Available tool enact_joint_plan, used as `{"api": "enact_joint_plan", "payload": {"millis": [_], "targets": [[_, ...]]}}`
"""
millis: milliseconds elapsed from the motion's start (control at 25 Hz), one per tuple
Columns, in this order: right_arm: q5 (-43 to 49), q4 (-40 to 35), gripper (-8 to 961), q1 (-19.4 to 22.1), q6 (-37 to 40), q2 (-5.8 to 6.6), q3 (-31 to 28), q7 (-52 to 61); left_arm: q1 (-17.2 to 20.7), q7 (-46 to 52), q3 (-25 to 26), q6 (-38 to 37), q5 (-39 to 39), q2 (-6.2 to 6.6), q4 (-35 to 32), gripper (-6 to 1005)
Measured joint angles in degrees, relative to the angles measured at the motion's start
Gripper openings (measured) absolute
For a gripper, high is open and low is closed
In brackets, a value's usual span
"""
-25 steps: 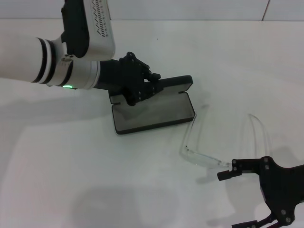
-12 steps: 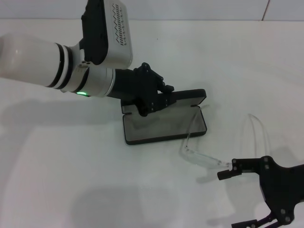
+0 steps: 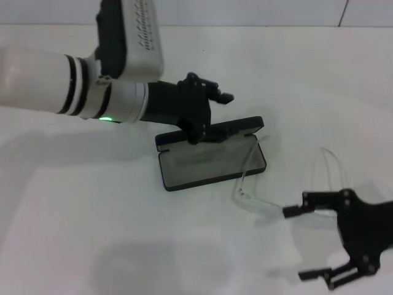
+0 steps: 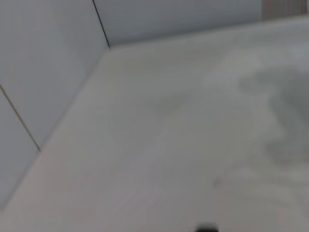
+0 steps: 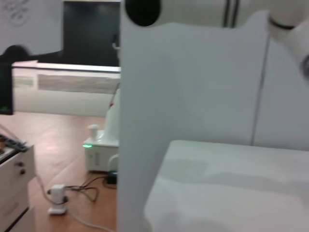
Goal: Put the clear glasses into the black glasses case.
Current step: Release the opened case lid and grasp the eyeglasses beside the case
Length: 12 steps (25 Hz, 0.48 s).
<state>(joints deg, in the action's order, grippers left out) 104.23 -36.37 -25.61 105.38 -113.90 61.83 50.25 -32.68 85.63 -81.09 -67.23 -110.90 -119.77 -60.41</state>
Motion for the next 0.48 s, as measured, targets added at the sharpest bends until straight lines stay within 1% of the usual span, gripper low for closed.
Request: {"api": "enact_joint_plan", "payload": {"millis": [80, 160, 200, 240, 280, 360, 480], "targets": [[0.0, -1.5, 873, -0.5, 0.0, 0.00, -1.5, 3.7, 1.9, -2.5, 0.5, 0.0, 4.7, 0.06, -0.8, 432], [0.1, -4.1, 873, -0.8, 0.0, 0.04, -2.2, 8.9, 5.4, -7.4, 1.2, -0.1, 12.0, 0.04, -1.3, 515], [0.5, -7.5, 873, -1.1, -0.2, 0.11, -2.2, 13.6, 7.4, -9.8, 1.4, -0.2, 15.8, -0.02, -1.3, 526], [1.0, -10.5, 873, -1.2, -0.5, 0.20, -2.1, 17.8, 10.7, -14.0, 1.5, -0.4, 23.0, -0.03, -0.7, 538], [1.8, -13.1, 873, -1.4, -0.6, 0.22, -2.0, 20.8, 12.1, -15.4, 1.6, -0.5, 25.6, -0.03, -0.3, 549], [5.6, -20.8, 871, -2.1, -0.4, 0.16, -1.7, 30.1, 15.2, -19.6, 1.6, -0.7, 33.2, 0.02, 1.5, 549], [12.6, -30.5, 869, -3.8, 0.0, -0.58, 0.0, 41.6, 18.2, -24.8, 1.6, -1.6, 41.6, 0.12, 5.6, 550]]}}
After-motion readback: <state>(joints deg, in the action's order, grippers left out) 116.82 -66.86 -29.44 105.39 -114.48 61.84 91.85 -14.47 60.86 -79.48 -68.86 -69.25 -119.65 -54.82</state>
